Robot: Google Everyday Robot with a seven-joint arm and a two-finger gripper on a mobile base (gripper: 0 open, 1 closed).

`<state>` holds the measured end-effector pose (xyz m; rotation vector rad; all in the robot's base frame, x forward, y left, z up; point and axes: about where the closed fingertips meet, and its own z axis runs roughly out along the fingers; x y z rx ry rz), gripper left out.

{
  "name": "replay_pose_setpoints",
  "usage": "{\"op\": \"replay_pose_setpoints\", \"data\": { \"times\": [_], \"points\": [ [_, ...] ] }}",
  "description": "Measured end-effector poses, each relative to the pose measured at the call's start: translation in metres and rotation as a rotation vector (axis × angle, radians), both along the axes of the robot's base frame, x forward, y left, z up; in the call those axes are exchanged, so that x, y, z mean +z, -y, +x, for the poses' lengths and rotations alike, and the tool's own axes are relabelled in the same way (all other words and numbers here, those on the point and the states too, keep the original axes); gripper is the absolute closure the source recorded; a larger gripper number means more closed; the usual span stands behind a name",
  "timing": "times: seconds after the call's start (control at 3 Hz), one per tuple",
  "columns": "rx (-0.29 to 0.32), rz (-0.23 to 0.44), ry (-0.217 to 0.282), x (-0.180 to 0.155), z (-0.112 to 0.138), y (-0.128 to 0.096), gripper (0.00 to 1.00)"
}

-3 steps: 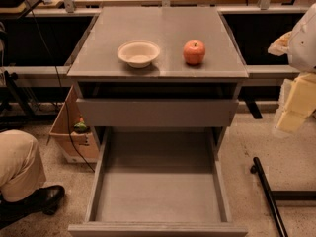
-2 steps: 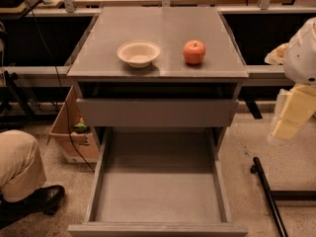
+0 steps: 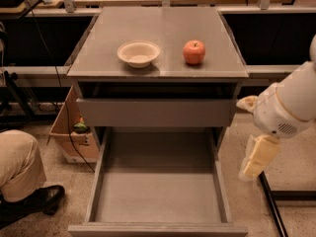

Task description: Close middle drawer

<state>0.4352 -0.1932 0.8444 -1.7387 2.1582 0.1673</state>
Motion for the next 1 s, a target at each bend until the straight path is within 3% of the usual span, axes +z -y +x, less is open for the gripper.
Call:
{"op": "replay_pose_setpoints", "data": {
  "times": [0.33, 0.67, 1.0],
  "points": [
    [0.065, 0.088, -0.083, -0.083, -0.014, -0.039, 0.00],
    [0.099, 0.121, -0.148, -0.121, -0.027, -0.060, 0.00],
    [0.100, 0.121, -0.153, -0.123, -0.028, -0.060, 0.00]
  ]
}}
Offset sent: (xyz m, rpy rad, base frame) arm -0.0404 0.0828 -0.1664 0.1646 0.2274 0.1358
